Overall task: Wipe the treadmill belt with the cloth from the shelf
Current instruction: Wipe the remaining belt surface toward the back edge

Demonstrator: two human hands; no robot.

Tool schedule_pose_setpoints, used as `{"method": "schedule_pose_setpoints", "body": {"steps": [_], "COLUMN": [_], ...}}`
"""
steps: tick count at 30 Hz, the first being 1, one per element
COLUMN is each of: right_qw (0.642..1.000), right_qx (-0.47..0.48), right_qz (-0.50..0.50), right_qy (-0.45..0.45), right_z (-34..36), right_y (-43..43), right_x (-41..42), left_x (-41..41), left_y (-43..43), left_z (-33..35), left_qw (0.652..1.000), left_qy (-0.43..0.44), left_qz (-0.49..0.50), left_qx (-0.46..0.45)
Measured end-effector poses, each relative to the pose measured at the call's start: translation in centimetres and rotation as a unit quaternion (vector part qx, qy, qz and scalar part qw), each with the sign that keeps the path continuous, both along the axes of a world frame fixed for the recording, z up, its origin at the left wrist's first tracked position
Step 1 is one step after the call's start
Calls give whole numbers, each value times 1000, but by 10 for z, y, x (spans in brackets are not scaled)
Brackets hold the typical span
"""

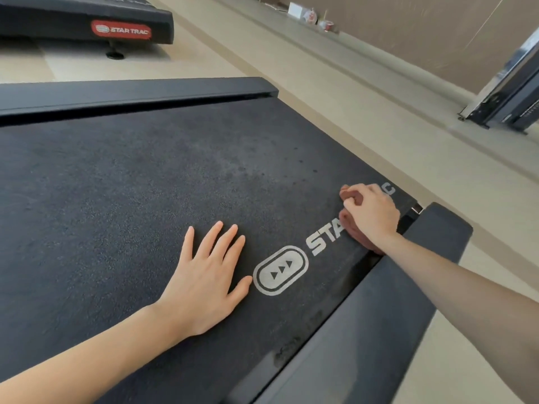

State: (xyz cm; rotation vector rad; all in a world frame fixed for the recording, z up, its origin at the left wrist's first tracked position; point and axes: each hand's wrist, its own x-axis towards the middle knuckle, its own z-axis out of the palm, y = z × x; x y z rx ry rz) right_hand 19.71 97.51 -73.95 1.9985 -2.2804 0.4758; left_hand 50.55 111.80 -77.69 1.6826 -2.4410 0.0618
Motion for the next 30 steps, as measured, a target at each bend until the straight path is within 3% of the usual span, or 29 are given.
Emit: {"method": "schedule_pose_setpoints", "body": {"steps": [2, 5, 10, 14, 20, 25, 30], "right_qw": [999, 999, 981, 961, 882, 899, 870], "right_qx": [13, 25, 5, 22, 49, -4, -18], "right_qz": [-29, 8, 193, 275, 468, 436, 491], "right_qy": [26, 40, 29, -18, -14, -48, -46], "right_z": [-1, 1, -1, -3, 10, 6, -2], "right_y": [4, 32, 108, 143, 114, 133, 175], "right_x": [11, 32, 91, 129, 94, 107, 157], "left_x": [0, 2, 7, 44, 83, 83, 81], "left_y": [0, 0, -3, -8, 26, 36, 36], "left_z": [-1, -4, 0, 4, 3, 4, 5], "left_qw": [1000, 1000, 999, 996, 997, 997, 998], "left_qy": [-2, 5, 13, 10, 26, 27, 30], "left_qz": [-4, -4, -32, -85, -75, -67, -58], "left_qx": [-1, -13, -7, -4, 16, 17, 18]}}
